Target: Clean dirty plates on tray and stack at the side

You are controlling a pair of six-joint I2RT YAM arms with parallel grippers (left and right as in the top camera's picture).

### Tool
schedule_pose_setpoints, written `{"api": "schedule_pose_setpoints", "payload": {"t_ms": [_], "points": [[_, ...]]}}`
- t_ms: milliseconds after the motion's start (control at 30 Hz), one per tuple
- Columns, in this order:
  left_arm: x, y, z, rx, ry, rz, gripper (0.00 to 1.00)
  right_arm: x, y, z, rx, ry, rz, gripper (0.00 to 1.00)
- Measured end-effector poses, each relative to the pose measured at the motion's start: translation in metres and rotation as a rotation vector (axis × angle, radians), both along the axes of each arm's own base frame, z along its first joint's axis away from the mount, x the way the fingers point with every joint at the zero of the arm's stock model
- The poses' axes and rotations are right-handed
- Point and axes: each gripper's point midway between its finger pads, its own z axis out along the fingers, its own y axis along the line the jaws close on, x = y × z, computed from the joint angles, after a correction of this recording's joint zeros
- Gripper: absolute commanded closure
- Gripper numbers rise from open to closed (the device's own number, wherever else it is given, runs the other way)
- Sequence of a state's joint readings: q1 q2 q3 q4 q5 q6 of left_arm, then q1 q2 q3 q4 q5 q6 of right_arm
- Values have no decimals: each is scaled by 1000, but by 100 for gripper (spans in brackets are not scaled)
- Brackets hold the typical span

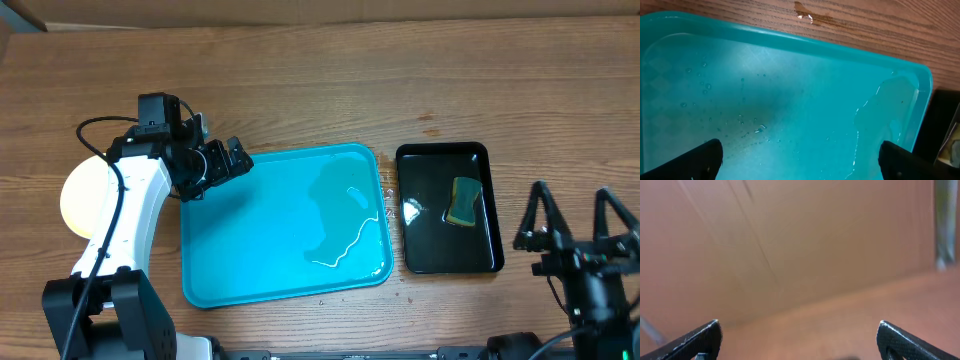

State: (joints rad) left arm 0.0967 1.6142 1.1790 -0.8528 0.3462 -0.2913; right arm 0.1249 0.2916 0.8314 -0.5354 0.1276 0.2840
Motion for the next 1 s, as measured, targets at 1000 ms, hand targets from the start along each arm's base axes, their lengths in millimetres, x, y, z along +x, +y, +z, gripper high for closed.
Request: {"api": "schedule_pose_setpoints", "payload": {"t_ms": [1000], "points": [[0, 0, 0, 3, 0, 1, 0, 48, 14, -151, 88, -131, 56, 0]]}}
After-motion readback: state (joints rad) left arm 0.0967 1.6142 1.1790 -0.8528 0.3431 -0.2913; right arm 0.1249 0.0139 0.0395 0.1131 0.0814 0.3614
